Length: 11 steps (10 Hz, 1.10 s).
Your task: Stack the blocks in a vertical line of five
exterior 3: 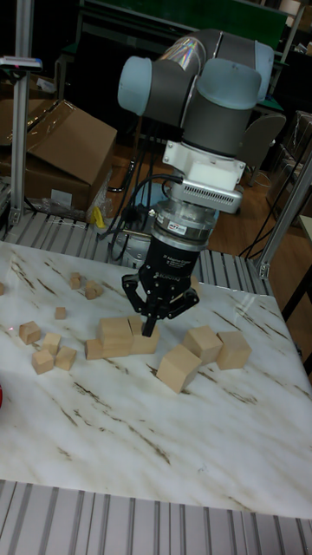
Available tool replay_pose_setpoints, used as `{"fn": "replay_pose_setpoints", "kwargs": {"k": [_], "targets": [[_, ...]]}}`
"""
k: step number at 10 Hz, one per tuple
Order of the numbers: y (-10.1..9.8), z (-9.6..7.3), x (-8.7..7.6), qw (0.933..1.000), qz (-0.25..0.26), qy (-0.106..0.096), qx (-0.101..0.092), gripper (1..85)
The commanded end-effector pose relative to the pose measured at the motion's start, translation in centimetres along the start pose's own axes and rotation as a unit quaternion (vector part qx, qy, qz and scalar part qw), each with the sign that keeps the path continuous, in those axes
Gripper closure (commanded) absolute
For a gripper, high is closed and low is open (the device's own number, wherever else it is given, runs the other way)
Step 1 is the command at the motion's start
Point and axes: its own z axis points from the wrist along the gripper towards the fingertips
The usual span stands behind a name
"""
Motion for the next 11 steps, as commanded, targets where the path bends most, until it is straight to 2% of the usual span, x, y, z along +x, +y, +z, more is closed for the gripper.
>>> {"fn": "replay_pose_setpoints", "kwargs": {"k": [1,2,3,6,8,11], "targets": [[0.7,0.2,-0.7,0.9999,0.002,-0.008,-0.011,84.7],[0.6,0.1,0.0,0.9999,0.010,0.004,-0.008,84.7],[-0.1,-0.1,0.3,0.9999,0.006,0.008,0.006,84.7],[-0.1,-0.1,0.2,0.9999,0.009,0.005,0.006,84.7],[0.2,-1.0,0.6,0.9999,0.017,0.001,-0.002,84.7],[0.5,-1.6,1.3,1.0000,-0.004,0.003,-0.002,84.7]]}}
